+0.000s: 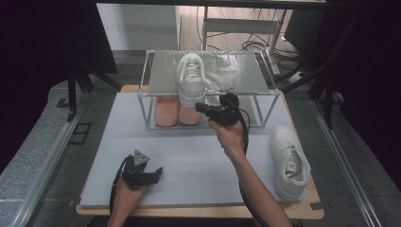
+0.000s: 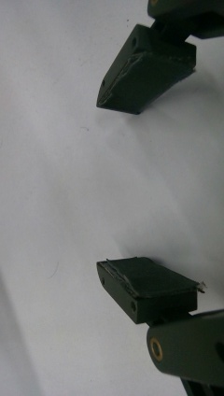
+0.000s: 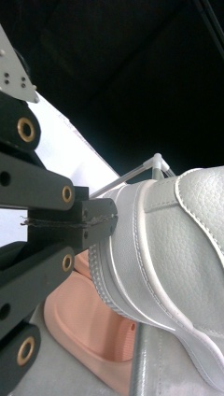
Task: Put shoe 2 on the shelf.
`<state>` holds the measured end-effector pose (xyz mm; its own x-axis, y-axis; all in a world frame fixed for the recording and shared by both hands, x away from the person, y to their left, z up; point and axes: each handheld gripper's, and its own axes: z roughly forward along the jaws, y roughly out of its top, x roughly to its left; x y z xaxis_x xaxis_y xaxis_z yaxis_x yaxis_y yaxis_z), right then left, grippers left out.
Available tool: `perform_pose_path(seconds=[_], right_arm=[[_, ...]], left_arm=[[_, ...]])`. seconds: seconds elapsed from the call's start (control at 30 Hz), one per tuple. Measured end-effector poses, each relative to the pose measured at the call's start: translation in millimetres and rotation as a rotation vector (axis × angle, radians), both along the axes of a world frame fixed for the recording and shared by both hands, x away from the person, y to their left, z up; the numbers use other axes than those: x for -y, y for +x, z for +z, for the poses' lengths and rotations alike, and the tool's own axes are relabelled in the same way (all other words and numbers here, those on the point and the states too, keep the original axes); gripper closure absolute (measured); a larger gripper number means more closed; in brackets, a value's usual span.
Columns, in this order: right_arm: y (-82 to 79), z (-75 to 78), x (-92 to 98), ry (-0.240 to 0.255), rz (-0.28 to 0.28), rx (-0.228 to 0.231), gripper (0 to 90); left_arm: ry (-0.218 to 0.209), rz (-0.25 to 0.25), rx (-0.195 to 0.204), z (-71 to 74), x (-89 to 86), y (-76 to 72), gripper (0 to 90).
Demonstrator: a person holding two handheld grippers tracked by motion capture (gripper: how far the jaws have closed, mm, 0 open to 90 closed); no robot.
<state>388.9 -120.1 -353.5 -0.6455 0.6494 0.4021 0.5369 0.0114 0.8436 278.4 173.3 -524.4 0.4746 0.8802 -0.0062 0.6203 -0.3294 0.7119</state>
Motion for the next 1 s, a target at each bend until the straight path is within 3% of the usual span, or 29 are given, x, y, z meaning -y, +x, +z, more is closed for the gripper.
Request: perform_pose_path(seconds=[0.77,1.0], right_arm=[[38.4,-1.3,-24.6,-0.047,-0.047,-0.010,90.0],[45.7,-3.4,-33.3,-0.028,-0.049,-0.020,90.0]], left_arm=[[-0.005,-0.001,-0.005,-0.1,-0.5,0.5,18.8],[-0.006,-0.002,-0.004,-0.1,-0.6,0.5,18.9]])
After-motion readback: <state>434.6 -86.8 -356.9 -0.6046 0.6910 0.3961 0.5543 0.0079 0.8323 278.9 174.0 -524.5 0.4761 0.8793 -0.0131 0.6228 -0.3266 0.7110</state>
